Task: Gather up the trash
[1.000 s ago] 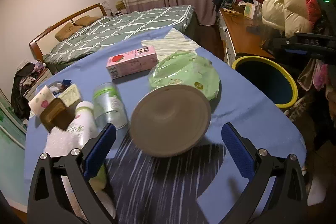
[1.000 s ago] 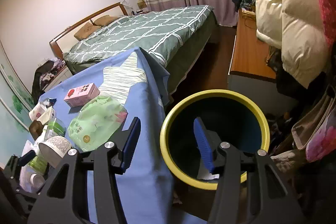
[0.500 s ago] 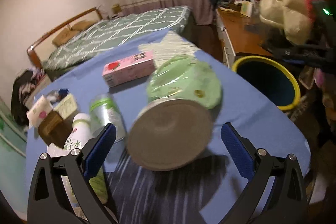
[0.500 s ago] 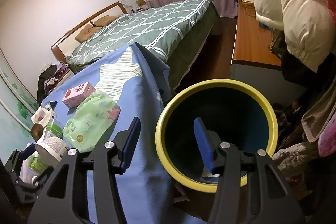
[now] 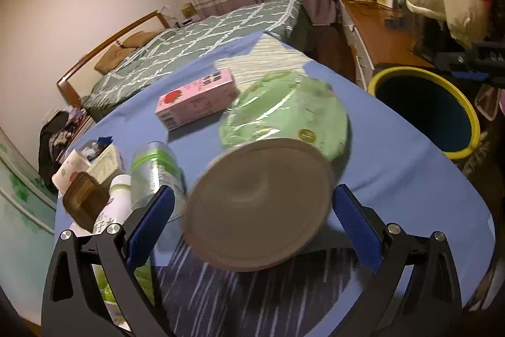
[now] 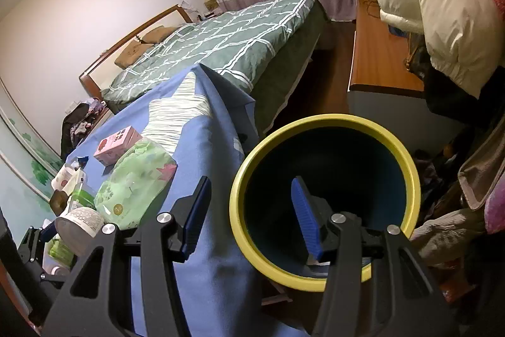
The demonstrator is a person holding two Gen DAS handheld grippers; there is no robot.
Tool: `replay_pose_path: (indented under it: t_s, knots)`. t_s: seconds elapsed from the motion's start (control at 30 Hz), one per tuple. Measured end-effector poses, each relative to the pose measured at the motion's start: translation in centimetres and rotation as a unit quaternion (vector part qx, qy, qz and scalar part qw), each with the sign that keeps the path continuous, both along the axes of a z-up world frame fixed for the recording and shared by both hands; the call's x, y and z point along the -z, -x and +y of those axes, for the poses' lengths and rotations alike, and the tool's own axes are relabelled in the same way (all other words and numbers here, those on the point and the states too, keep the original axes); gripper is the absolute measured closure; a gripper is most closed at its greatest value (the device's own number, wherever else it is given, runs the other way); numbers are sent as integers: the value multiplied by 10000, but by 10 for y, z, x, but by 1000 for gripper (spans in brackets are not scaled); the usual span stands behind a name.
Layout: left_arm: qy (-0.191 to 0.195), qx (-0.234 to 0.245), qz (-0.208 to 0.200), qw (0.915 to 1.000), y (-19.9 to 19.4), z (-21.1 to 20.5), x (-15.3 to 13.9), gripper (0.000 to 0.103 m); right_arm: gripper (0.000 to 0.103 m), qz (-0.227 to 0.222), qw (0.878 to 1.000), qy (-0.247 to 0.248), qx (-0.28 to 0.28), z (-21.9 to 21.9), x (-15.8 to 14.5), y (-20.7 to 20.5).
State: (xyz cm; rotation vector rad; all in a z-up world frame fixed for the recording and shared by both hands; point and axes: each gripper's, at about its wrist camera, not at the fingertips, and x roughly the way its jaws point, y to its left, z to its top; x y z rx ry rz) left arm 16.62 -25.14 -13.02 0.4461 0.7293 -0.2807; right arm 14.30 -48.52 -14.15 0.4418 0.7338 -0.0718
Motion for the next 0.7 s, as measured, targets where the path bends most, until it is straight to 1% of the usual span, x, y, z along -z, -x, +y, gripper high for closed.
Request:
replay_pose_path:
  t_s: [0.13, 0.2, 0.3, 0.47, 0.6, 0.63, 0.67, 0.7]
  knots:
    - [47, 41, 77, 10000, -3, -1, 3, 4, 52, -4, 10000, -63, -32, -1, 3, -1]
    - [6, 30, 87, 10000, -4, -2, 3, 4, 52, 2, 10000, -76, -43, -2, 4, -2]
    - [-125, 41, 58, 9999, -2, -8, 4, 4, 52, 10, 9999, -90, -49, -2, 5, -3]
    - [-437, -97, 68, 9990, -6, -20, 17, 4, 52, 25, 9999, -153, -61, -3, 8, -3]
    - [-319, -234, 120, 9991, -14, -15, 19, 5, 52, 24, 9999, -155, -71, -3, 9, -3]
    - [-200, -258, 159, 9993, -17, -11, 19, 10, 52, 25, 9999, -155, -67, -3, 9, -2]
    - [-131, -289, 210, 9993, -20, -8, 18, 14, 52, 22, 9999, -154, -67, -2, 9, -3]
    - [-26, -324, 249, 9992, -22, -3, 17, 14, 52, 16, 9998, -157, -73, -2, 9, -3]
